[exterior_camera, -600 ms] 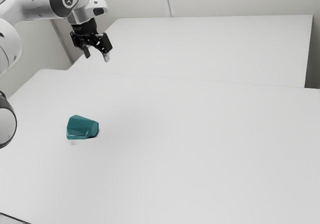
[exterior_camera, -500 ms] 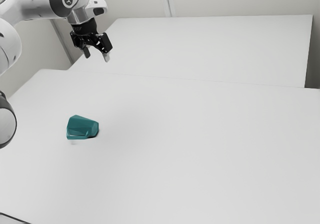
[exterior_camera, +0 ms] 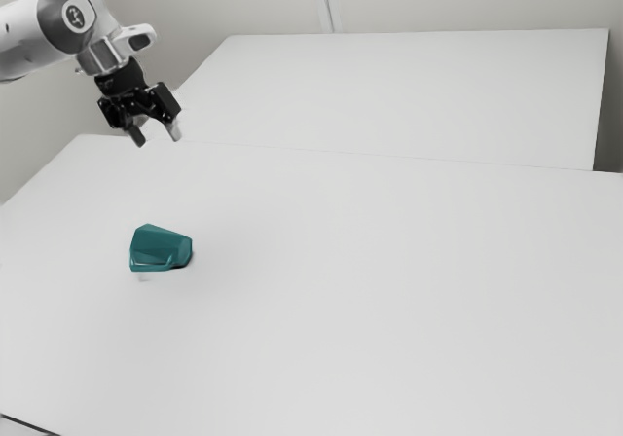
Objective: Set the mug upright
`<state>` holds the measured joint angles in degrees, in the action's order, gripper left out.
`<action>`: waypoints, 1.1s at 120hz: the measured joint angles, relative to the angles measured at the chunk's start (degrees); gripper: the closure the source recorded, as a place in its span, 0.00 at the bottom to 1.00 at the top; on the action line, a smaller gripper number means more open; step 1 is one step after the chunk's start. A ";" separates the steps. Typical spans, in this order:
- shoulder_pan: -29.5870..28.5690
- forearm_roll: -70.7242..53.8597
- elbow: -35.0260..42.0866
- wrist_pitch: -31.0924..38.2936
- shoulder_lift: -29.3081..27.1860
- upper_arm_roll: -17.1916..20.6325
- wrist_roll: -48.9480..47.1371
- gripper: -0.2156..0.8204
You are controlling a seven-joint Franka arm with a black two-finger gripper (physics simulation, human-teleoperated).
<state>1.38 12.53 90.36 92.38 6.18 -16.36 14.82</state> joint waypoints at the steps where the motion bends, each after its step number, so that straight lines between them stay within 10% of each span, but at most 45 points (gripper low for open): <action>1: -0.09 0.57 0.13 -0.02 -0.05 -0.41 0.28 0.21; 34: -7.68 15.51 1.66 -3.18 1.93 -7.10 11.94 0.21; 132: -22.53 35.36 1.04 -6.35 24.64 -6.32 41.48 0.21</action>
<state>-21.15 47.89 91.40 86.03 30.82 -22.68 56.30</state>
